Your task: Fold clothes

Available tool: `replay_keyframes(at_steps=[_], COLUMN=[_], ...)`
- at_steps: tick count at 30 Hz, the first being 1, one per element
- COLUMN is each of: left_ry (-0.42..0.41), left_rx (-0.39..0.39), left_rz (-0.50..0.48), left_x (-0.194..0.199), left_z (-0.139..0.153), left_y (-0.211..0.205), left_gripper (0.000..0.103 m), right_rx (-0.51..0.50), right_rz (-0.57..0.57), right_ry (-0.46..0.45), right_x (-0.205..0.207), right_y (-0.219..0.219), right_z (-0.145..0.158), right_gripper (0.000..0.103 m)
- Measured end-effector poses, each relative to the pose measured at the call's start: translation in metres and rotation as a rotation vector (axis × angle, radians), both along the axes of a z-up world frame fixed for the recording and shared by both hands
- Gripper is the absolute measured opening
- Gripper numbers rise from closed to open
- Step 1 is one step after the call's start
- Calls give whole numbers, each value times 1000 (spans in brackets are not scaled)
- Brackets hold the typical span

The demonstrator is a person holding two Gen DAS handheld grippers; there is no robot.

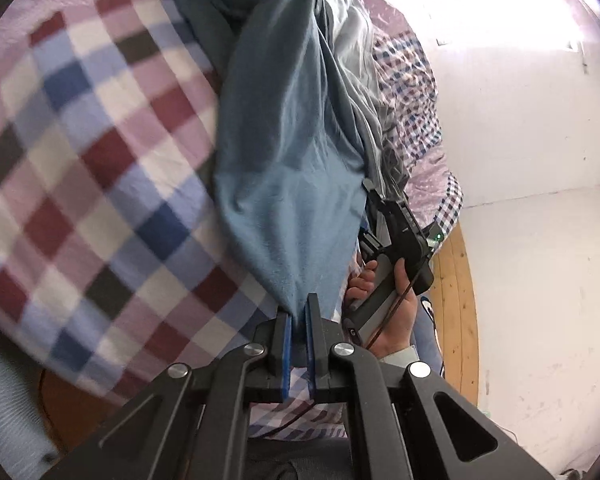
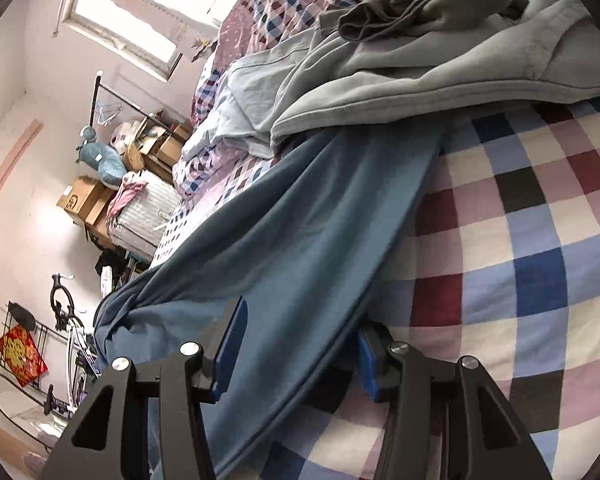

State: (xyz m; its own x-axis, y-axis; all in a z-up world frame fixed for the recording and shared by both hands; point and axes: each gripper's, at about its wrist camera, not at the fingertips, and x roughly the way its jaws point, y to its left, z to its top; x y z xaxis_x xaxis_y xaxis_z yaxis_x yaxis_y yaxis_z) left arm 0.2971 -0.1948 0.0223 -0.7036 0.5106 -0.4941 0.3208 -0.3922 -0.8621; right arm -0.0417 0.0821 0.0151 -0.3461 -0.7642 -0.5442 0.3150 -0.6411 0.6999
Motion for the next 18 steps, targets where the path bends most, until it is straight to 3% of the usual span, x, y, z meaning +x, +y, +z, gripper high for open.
replay_keyframes(at_steps=[4,18], left_ry=[15,7], left_rx=[-31,-187], left_rz=[-2,156], left_x=[19,92], left_z=[15,57], left_y=[-8,-89], left_gripper=[4,3], right_rx=[-33,-63], right_rz=[-36,-108], right_ry=[-24,-49], right_x=[-5,-14], right_y=[9,23], right_z=[-2,-3], right_gripper=[53,53])
